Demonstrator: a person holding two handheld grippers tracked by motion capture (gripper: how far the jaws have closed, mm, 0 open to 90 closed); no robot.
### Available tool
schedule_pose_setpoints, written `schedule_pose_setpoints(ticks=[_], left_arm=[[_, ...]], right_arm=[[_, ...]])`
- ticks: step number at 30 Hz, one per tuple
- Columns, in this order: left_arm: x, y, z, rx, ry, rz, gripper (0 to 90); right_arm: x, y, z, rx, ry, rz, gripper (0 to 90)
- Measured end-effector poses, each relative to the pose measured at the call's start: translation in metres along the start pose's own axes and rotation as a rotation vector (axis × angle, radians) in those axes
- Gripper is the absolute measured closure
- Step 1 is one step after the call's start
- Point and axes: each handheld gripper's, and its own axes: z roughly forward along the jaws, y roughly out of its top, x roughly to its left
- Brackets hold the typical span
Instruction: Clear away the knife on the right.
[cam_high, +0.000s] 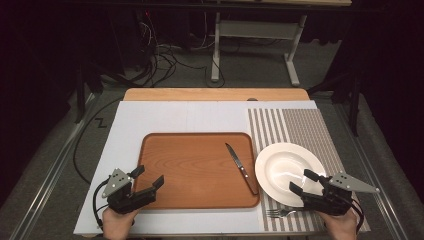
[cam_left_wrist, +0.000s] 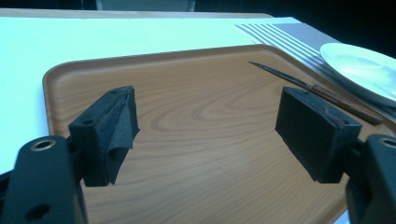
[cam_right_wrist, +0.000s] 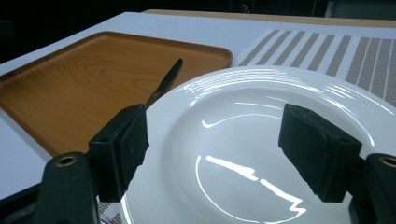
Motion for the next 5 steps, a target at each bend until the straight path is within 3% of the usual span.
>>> schedule_pose_setpoints(ticks=[5], left_arm=[[-0.0001, 0.0002, 0.0002, -0.001, -0.001, -0.001, 22.1]], right_arm=[[-0.0032, -0.0020, -0.0017, -0.010, -0.008, 0.008, 24.0]])
